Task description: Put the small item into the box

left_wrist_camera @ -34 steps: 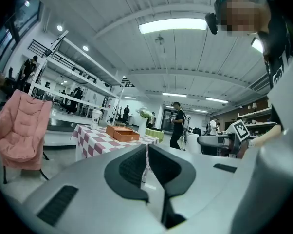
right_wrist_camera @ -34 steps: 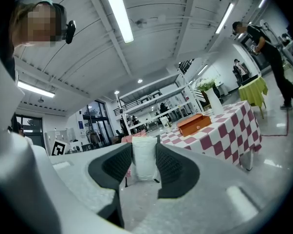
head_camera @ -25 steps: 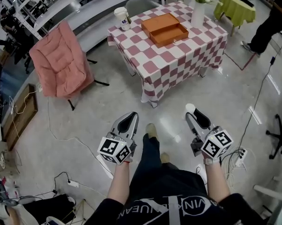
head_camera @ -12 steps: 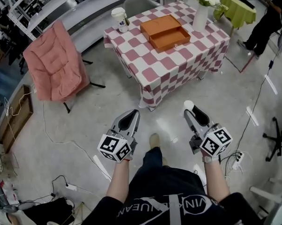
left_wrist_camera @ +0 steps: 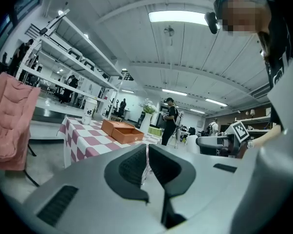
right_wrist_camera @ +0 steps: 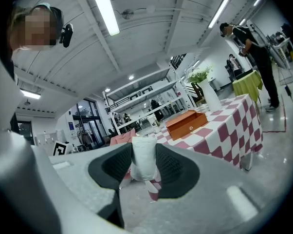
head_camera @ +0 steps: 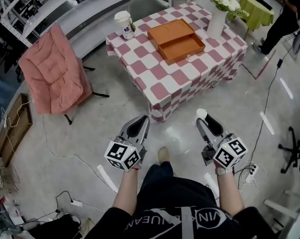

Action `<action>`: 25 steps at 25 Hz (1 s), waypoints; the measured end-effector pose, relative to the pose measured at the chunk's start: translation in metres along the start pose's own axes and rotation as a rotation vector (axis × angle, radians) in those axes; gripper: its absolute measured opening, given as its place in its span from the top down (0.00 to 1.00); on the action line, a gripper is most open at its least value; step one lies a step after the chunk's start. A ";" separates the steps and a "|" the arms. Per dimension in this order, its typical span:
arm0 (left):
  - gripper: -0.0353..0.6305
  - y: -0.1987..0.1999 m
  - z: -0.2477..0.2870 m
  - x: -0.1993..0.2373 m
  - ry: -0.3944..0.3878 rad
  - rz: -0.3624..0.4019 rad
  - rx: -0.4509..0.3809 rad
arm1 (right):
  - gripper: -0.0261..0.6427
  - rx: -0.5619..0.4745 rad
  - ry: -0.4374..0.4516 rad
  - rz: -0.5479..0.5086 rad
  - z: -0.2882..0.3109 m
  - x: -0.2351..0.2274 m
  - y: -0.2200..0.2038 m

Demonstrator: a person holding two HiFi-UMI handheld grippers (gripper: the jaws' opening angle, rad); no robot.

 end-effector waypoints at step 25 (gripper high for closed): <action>0.92 0.021 0.083 0.074 -0.085 -0.023 0.000 | 0.72 -0.023 -0.063 0.012 0.081 -0.027 0.020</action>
Point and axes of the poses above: the fingertips, and each gripper's own axes: z forward along the fingers, x to its left, y out of its top, the point moved 7 cm from there along -z, backward along the fingers, and after that the axes turned 6 degrees about -x, right-handed, at the moved point
